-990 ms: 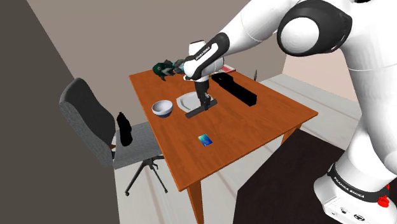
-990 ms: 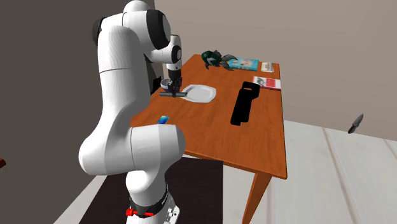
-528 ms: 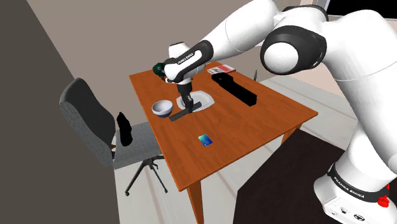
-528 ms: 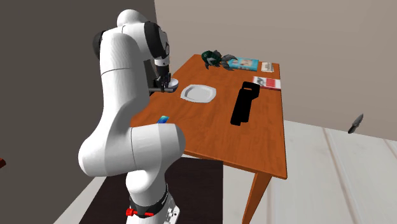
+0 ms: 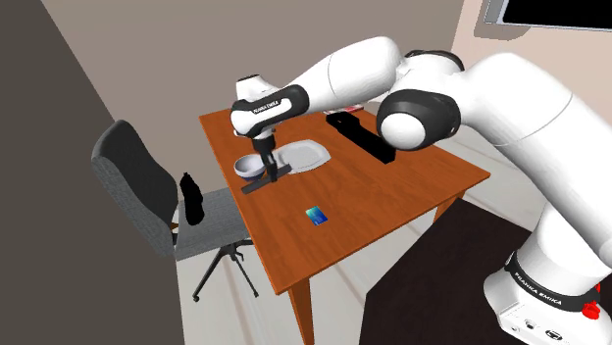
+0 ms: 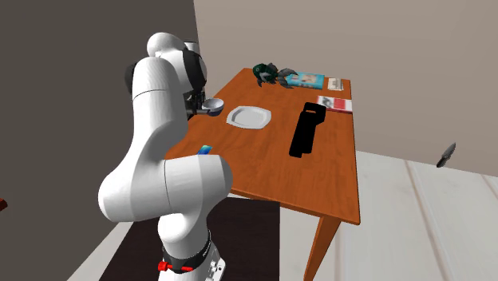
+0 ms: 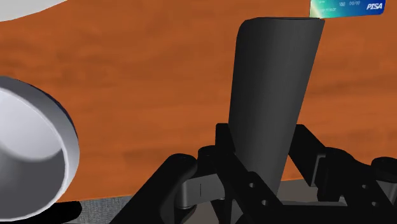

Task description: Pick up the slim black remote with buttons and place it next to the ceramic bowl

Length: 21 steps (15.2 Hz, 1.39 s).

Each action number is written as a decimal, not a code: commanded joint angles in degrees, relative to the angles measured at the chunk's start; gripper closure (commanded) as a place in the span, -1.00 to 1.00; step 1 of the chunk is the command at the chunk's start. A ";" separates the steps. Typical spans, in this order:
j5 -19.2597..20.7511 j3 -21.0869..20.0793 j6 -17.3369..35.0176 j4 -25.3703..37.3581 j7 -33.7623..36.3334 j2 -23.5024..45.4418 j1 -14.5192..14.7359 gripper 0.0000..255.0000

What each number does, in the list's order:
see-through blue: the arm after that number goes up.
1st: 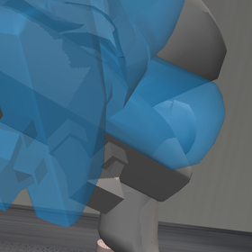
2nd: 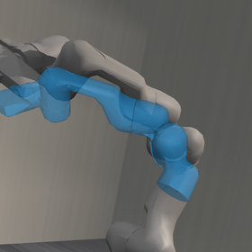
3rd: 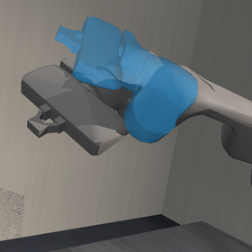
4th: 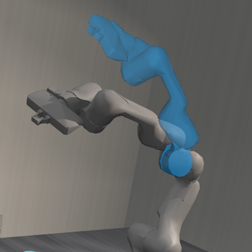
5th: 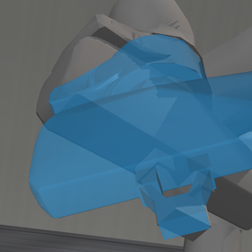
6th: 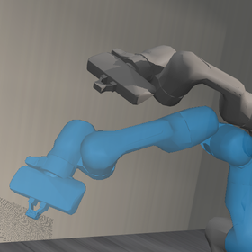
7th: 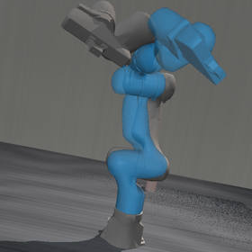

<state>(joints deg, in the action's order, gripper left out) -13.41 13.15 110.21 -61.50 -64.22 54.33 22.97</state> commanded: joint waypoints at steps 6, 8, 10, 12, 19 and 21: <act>-0.42 -0.39 3.01 0.13 -0.21 3.14 -0.21 1.00; -0.54 -0.51 3.84 0.23 -0.27 4.07 -0.27 1.00; -0.65 -0.63 4.62 0.45 -0.32 5.06 -0.35 1.00; -0.76 -0.75 5.37 0.71 -0.36 6.07 -0.43 1.00; -1.12 -1.20 7.70 2.33 -0.45 9.99 -0.79 1.00; -1.20 -1.32 8.24 3.08 -0.45 11.26 -0.92 1.00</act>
<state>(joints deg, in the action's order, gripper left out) -14.57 11.91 118.23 -59.03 -64.68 64.81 22.16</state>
